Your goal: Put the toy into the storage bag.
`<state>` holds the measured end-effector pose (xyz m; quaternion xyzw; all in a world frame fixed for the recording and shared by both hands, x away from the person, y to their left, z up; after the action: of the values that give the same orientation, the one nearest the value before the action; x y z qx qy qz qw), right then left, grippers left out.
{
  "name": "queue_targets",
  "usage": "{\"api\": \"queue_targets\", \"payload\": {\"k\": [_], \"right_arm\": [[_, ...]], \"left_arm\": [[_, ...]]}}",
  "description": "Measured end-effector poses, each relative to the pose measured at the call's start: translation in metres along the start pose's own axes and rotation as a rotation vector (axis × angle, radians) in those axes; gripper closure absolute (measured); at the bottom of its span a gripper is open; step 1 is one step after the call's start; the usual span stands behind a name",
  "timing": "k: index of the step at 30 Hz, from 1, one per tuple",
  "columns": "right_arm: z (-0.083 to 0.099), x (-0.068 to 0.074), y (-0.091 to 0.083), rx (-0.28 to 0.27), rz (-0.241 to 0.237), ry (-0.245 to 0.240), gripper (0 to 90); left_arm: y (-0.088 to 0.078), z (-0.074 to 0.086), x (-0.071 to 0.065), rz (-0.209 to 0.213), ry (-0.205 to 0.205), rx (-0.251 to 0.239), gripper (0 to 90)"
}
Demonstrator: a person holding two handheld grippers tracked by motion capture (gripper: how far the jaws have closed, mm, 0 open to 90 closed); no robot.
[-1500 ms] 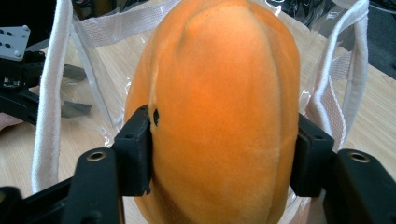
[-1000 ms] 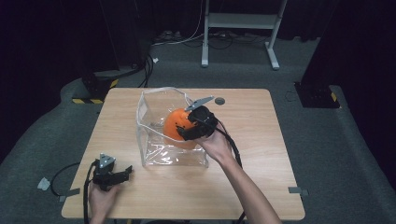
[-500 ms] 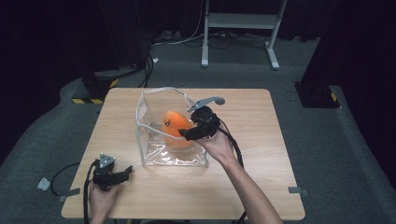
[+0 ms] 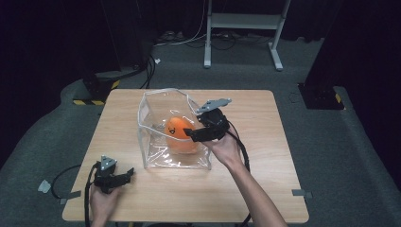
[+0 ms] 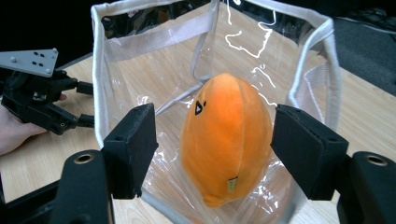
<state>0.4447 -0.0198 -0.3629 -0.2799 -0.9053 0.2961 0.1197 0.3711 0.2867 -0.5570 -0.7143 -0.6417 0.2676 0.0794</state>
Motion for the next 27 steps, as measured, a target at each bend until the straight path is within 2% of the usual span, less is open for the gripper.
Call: {"api": "queue_targets", "payload": {"k": [17, 27], "right_arm": [[-0.001, -0.005, -0.018, -0.06, 0.008, 0.013, 31.4], [0.0, -0.012, -0.032, -0.096, 0.021, 0.035, 31.7]], "left_arm": [[0.0, 0.0, 0.0, 0.0, 0.0, 0.0, 19.1], [0.0, 0.0, 0.0, 0.0, -0.002, -0.002, 19.1]]}}
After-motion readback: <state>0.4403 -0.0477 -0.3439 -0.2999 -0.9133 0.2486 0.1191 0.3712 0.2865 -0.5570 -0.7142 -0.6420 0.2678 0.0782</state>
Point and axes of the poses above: each handheld gripper's, and its own axes: y roughly forward along the jaws, z roughly out of its underside, x roughly to its left, the point moved 4 cm from there along y, roughly forward along the jaws
